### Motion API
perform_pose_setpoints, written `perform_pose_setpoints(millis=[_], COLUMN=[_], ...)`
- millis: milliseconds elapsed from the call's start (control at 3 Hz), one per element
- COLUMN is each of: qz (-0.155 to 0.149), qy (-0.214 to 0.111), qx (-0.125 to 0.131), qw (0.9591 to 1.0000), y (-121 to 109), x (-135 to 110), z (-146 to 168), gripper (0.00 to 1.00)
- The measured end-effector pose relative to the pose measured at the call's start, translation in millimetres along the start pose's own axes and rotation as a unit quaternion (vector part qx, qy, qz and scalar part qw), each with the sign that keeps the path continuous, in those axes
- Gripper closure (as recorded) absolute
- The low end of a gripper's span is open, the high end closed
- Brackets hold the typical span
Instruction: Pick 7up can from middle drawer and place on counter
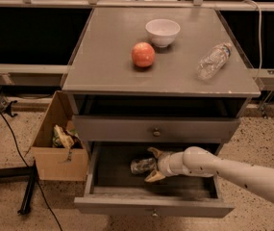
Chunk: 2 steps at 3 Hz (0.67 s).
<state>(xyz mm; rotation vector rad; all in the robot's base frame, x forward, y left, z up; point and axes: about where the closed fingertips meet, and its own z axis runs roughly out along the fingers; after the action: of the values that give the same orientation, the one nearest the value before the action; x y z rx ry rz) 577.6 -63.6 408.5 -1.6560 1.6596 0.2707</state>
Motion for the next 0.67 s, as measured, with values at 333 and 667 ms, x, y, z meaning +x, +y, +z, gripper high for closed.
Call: perform_pose_setpoints(millis=[333,667], qz=[0.002,0.008], qy=[0.002,0.009], qx=[-0.001,-0.003], qw=[1.0000,0.9999], y=[-1.8,-1.8], x=[6.6,14.9], z=[10.5,20.2], gripper=[0.24,0.24])
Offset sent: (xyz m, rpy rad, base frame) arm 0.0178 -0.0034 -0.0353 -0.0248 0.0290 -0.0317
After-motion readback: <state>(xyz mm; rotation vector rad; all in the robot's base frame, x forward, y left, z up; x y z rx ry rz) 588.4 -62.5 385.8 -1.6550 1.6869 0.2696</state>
